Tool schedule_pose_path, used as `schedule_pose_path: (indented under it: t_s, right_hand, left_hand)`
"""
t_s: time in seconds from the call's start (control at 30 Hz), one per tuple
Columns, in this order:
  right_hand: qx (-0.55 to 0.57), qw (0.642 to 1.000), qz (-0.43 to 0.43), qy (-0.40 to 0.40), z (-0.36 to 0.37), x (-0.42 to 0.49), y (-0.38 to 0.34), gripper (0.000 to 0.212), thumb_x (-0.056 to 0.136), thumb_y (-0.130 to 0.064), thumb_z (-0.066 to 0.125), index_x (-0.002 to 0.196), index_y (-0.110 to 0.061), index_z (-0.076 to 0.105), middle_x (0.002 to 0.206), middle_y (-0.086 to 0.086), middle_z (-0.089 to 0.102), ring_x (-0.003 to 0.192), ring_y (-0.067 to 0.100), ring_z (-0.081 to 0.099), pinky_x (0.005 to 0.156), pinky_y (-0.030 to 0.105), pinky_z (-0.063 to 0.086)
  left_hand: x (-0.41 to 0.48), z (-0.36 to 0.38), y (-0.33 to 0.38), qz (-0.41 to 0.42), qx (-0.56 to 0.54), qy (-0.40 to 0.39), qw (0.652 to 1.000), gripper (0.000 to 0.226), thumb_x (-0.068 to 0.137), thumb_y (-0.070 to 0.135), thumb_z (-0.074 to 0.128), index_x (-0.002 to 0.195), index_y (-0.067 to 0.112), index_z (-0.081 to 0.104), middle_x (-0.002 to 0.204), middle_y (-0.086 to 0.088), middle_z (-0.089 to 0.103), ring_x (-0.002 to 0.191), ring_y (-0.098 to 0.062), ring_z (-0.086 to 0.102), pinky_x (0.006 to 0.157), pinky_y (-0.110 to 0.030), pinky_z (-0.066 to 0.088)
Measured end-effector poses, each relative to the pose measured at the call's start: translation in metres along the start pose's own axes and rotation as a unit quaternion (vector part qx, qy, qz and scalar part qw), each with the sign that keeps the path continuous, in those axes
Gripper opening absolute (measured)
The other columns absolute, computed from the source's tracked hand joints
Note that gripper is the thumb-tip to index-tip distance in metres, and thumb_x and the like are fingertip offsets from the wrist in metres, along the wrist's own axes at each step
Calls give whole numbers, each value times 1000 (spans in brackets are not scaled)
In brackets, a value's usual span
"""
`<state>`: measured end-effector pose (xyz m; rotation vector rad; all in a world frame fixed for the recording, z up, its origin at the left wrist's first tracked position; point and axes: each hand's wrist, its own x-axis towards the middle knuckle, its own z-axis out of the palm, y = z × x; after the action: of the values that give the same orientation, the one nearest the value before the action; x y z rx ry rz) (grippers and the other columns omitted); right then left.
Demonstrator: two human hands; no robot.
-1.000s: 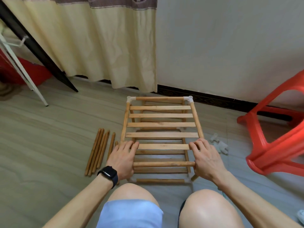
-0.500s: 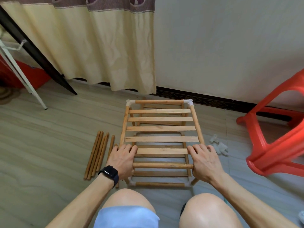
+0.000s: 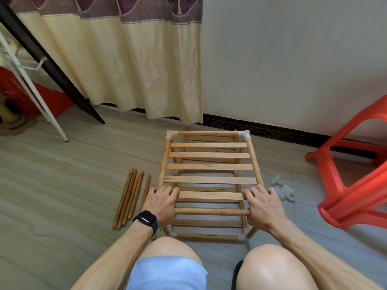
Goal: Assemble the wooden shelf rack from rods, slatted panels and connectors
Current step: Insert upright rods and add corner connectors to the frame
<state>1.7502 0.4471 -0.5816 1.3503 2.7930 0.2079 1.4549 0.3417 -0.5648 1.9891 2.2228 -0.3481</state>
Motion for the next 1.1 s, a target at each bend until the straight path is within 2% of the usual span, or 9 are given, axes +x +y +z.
schedule_pose_path:
  t_s: [0.23, 0.33, 0.4, 0.47, 0.53, 0.67, 0.77, 0.97, 1.1]
  right_hand:
    - [35, 998, 0, -54, -11, -25, -5, 48, 49, -33, 69, 96, -23, 63, 87, -4, 60, 80, 20, 56, 65, 34, 36]
    - [47, 994, -11, -98, -9, -39, 2, 64, 61, -49, 65, 120, -24, 61, 108, -5, 62, 104, 22, 59, 88, 42, 44]
    - [83, 989, -27, -122, -16, -45, 9, 87, 68, -76, 52, 139, -27, 53, 129, -7, 56, 125, 20, 52, 109, 52, 34]
    - [125, 983, -32, -128, -27, -41, 16, 95, 73, -93, 32, 147, -35, 42, 143, -14, 42, 137, 11, 37, 118, 50, 18]
    - [162, 983, -24, -85, -38, -26, 23, 88, 79, -93, 18, 144, -39, 43, 144, -17, 41, 136, 4, 33, 118, 41, 17]
    - [179, 983, 23, 15, -40, 26, 36, 71, 89, -78, 29, 137, -30, 52, 141, -9, 51, 131, 9, 42, 105, 35, 36]
    - [157, 985, 53, 41, -34, 73, 46, 71, 90, -70, 37, 142, -22, 49, 148, 0, 47, 136, 18, 39, 106, 40, 40]
    - [142, 983, 101, -49, -18, 159, 72, 101, 83, -85, 29, 160, -21, 15, 168, 5, 9, 154, 23, 7, 123, 46, 17]
    - [196, 969, 116, -90, 3, 176, 73, 115, 72, -93, 38, 160, -23, 11, 166, 1, 10, 151, 25, 17, 120, 46, 24]
  left_hand:
    - [-17, 4, -1, 39, 5, 4, 999, 65, 89, 40, 59, 146, 24, 34, 140, 0, 46, 129, -20, 43, 108, -39, 34]
    - [-25, 7, -12, 108, -12, 8, 994, 90, 82, 83, 42, 150, 24, 35, 142, -1, 48, 128, -21, 47, 106, -40, 39]
    - [-27, 1, -23, 139, -37, 18, 989, 106, 75, 97, 22, 151, 24, 39, 148, -2, 47, 131, -21, 48, 107, -41, 39]
    - [-15, -11, -34, 132, -69, 88, 985, 95, 83, 90, 19, 146, 25, 47, 144, -3, 50, 126, -19, 51, 103, -39, 43]
    - [7, -30, -41, 92, -83, 144, 982, 80, 90, 80, 25, 143, 25, 48, 143, -4, 51, 124, -19, 51, 99, -37, 45]
    - [65, -55, -42, 33, -74, 137, 987, 70, 95, 68, 39, 151, 27, 33, 157, -4, 33, 140, -22, 37, 111, -41, 36]
    - [109, -62, -36, 14, -89, 137, 986, 72, 95, 64, 45, 154, 27, 27, 162, -5, 25, 146, -25, 27, 117, -45, 29]
    - [185, -53, -41, -15, -127, 39, 991, 103, 80, 82, 49, 159, 31, 9, 167, -1, 9, 154, -24, 7, 123, -52, 8]
    - [197, -32, -39, -21, -139, 62, 988, 104, 73, 87, 53, 155, 30, 21, 159, 1, 27, 148, -24, 19, 120, -51, 23]
